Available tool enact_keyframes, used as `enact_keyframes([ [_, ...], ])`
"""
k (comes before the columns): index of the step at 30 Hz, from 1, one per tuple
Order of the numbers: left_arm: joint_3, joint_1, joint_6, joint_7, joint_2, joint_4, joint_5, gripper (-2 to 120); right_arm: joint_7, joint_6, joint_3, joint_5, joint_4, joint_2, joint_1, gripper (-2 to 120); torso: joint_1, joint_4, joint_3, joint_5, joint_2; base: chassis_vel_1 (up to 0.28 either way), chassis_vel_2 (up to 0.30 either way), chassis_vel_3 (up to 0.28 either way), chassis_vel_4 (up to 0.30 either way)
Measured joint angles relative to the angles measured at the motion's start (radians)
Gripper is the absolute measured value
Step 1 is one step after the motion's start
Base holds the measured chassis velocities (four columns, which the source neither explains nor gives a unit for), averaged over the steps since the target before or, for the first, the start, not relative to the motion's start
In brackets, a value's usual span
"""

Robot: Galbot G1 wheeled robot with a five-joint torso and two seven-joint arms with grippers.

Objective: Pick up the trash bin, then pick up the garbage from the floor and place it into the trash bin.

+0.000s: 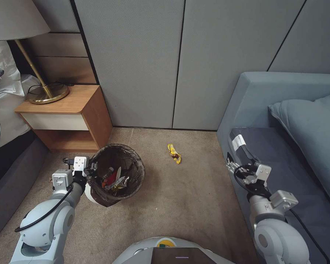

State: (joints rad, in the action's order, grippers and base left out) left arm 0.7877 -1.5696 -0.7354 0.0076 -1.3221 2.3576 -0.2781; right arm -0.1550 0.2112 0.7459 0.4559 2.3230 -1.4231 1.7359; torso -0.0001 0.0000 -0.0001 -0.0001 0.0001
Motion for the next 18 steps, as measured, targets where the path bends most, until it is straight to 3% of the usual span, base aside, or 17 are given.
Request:
enact_keyframes([
  [18, 0.003, -0.003, 0.000, 0.001, -0.006, -0.003, 0.004, 7, -0.003, -0.010, -0.009, -0.004, -0.020, 0.015, -0.062, 100, 0.000, -0.0001, 0.000, 0.0001, 0.000, 0.000, 0.000, 0.000, 0.000],
])
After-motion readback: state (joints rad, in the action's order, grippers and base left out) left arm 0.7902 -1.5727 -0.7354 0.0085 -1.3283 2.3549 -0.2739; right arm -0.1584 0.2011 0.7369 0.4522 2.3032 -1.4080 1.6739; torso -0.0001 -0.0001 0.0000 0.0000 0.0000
